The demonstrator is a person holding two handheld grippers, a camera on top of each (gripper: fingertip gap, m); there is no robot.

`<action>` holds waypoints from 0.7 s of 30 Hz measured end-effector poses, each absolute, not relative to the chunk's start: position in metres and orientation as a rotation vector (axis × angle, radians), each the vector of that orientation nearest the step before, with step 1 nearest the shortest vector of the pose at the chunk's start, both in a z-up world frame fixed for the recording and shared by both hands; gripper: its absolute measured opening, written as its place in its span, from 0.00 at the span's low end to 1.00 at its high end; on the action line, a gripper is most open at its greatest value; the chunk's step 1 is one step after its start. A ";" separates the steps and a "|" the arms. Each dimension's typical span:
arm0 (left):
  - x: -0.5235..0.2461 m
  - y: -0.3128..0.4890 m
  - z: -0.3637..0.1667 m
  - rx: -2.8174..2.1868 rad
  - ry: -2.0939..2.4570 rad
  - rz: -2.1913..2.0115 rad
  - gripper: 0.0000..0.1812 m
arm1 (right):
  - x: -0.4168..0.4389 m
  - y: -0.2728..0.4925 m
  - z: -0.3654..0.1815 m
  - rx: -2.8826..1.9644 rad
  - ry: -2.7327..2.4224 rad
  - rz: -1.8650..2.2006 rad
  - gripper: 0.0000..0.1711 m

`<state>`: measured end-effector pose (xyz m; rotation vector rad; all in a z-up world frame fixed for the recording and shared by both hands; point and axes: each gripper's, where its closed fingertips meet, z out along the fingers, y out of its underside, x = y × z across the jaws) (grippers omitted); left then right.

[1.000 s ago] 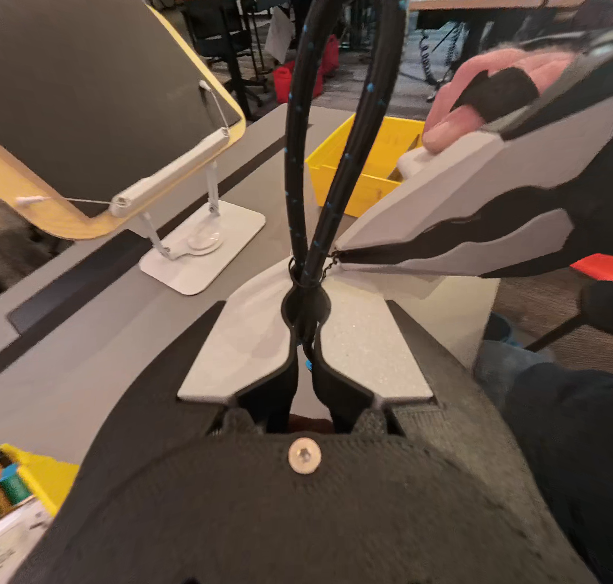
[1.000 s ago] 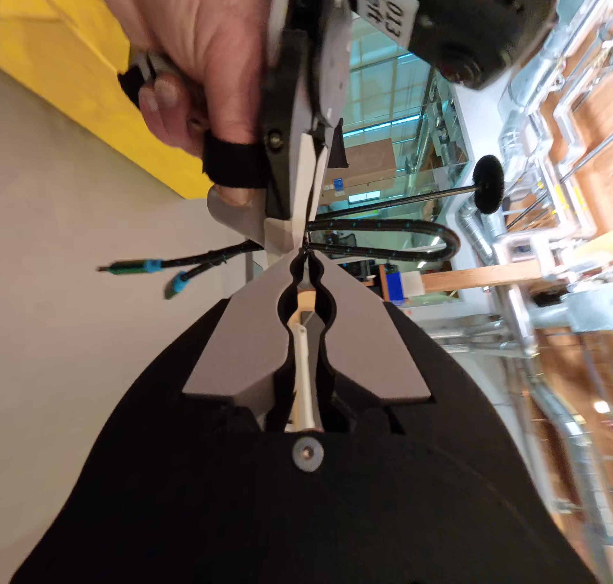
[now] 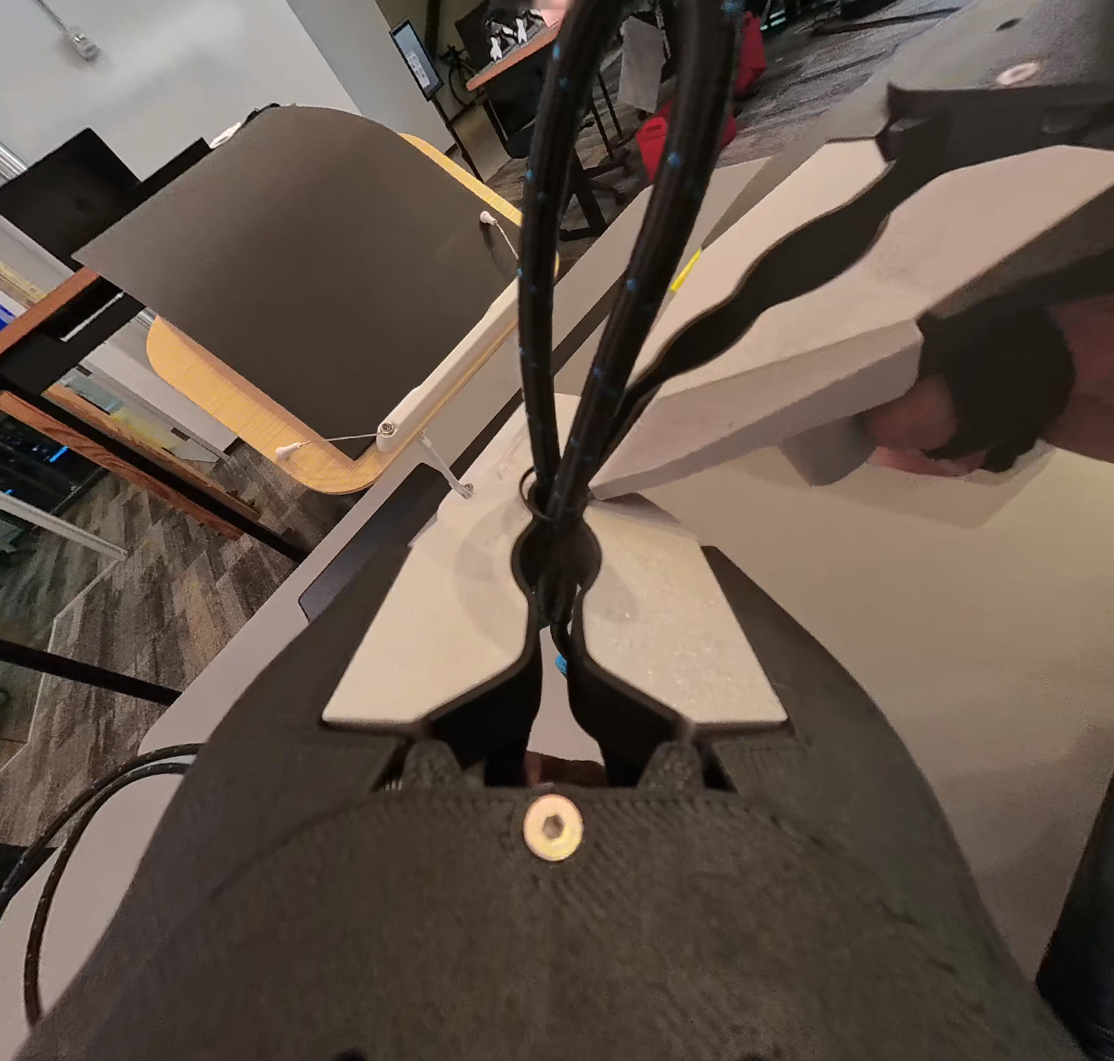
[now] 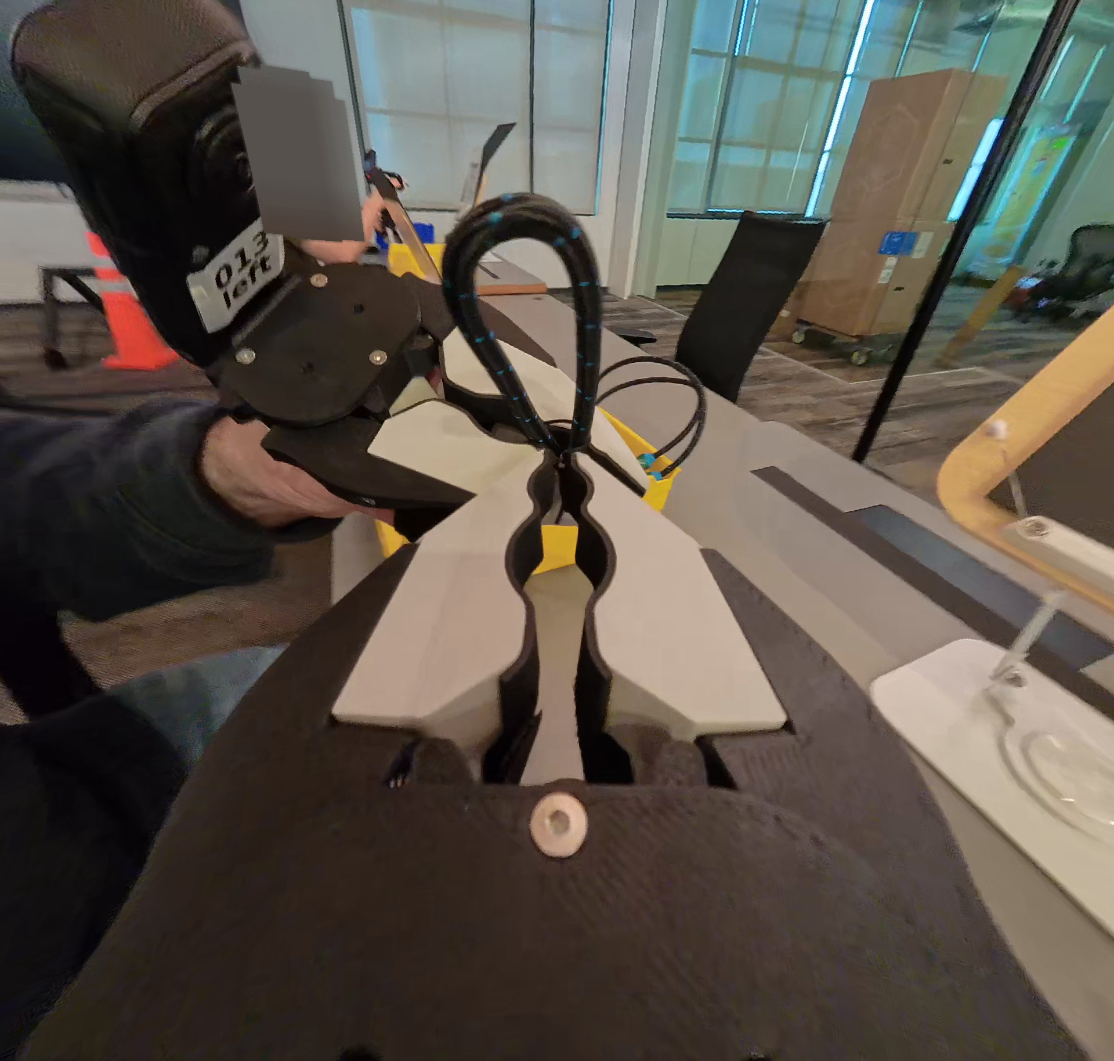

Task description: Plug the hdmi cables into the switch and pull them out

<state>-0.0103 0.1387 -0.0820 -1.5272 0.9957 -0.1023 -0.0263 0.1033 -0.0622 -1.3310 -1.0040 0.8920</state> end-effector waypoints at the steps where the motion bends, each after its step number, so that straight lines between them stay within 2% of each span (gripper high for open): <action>1: -0.010 0.138 -0.084 -1.548 0.991 -0.121 0.01 | -0.026 0.103 -0.063 -1.322 -1.030 0.836 0.00; 5: -0.006 0.135 -0.089 -1.630 0.984 -0.253 0.00 | -0.024 0.103 -0.065 -1.264 -1.158 0.608 0.00; 9: 0.000 0.130 -0.092 -1.704 0.981 -0.452 0.01 | -0.021 0.104 -0.065 -1.127 -1.351 0.203 0.00; 15: 0.009 0.122 -0.095 -1.761 1.062 -0.611 0.01 | -0.015 0.103 -0.064 -0.800 -1.649 -0.398 0.00; 21: 0.015 0.108 -0.106 -1.866 1.191 -0.838 0.00 | -0.010 0.100 -0.072 -0.427 -1.891 -0.819 0.00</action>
